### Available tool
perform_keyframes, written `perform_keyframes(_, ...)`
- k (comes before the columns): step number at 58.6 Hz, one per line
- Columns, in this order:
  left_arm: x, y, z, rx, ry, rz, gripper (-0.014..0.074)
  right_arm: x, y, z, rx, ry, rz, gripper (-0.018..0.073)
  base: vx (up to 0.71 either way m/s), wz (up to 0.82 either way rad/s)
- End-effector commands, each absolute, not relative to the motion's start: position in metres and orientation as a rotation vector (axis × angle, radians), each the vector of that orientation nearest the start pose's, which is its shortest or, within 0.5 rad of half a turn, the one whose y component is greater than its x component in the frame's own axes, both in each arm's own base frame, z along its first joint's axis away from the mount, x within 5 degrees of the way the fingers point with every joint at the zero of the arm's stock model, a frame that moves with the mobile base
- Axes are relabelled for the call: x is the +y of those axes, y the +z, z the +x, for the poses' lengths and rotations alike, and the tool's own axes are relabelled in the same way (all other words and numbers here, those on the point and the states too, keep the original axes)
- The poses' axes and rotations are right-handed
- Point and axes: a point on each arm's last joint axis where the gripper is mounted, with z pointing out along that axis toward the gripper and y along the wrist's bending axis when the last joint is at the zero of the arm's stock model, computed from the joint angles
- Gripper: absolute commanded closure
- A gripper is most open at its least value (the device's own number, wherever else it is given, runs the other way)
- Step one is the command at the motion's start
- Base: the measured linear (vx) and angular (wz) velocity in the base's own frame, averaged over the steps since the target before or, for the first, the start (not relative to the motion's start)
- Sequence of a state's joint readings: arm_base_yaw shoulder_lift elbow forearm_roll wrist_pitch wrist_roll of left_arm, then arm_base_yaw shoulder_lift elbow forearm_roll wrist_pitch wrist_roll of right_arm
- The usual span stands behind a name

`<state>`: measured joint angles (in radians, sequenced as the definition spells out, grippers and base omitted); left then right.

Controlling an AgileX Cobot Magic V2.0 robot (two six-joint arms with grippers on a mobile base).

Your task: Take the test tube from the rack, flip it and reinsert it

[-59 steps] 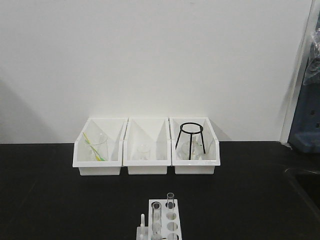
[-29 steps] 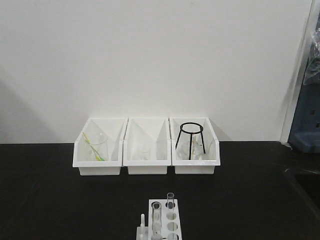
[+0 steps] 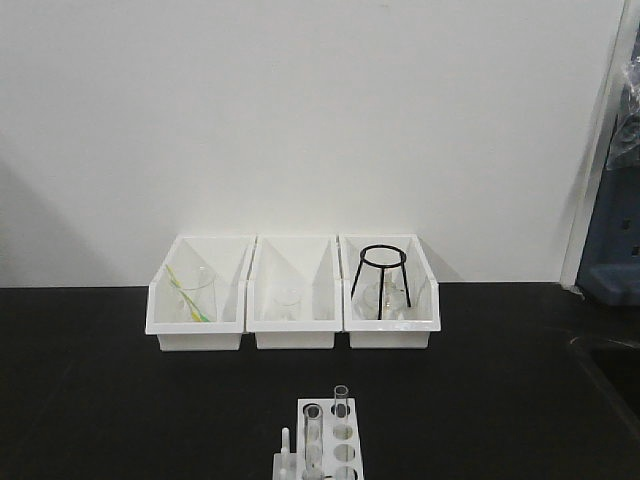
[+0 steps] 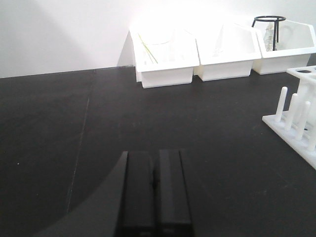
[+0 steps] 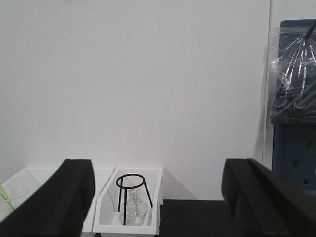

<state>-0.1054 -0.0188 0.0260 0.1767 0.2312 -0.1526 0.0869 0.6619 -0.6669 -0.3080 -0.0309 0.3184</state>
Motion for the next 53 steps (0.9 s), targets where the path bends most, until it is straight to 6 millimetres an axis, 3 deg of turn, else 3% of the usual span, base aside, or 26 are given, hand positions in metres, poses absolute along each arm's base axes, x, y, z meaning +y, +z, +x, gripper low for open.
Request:
perform_keyframes(1, -0.003, 0.194, 0.055, 1.627, -0.053, 0.074, 0.0602, 0.016, 0.393, 0.141, 1.358, 0.082, -0.107, -0.0021, 0.0, 0.0)
perform_keyframes(6, -0.003, 0.194, 0.055, 1.627, -0.053, 0.074, 0.0602, 0.019, 0.374, 0.146, 1.395, 0.097, -0.13, 0.0001, 0.0, 0.0)
perform_keyframes(12, -0.003, 0.194, 0.055, 1.627, -0.053, 0.074, 0.0602, 0.031, 0.339, 0.148, 1.449, 0.171, -0.2, 0.0028, 0.0, 0.0)
perform_keyframes(19, -0.003, 0.194, 0.055, 1.627, -0.053, 0.074, 0.0602, 0.054, 0.296, 0.149, 1.517, 0.3, -0.324, 0.0044, 0.0, 0.0)
perform_keyframes(25, -0.003, 0.194, 0.055, 1.627, -0.053, 0.074, 0.0602, 0.077, 0.271, 0.153, 1.544, 0.399, -0.453, 0.0044, 0.0, 0.0)
perform_keyframes(37, -0.003, 0.194, 0.055, 1.627, -0.053, 0.074, 0.0602, 0.119, 0.25, 0.176, 1.511, 0.542, -0.604, 0.0044, 0.0, 0.0)
perform_keyframes(53, -0.003, 0.194, 0.055, 1.627, -0.053, 0.074, 0.0602, 0.152, 0.232, 0.22, 1.495, 0.624, -0.68, 0.0047, 0.0, 0.0)
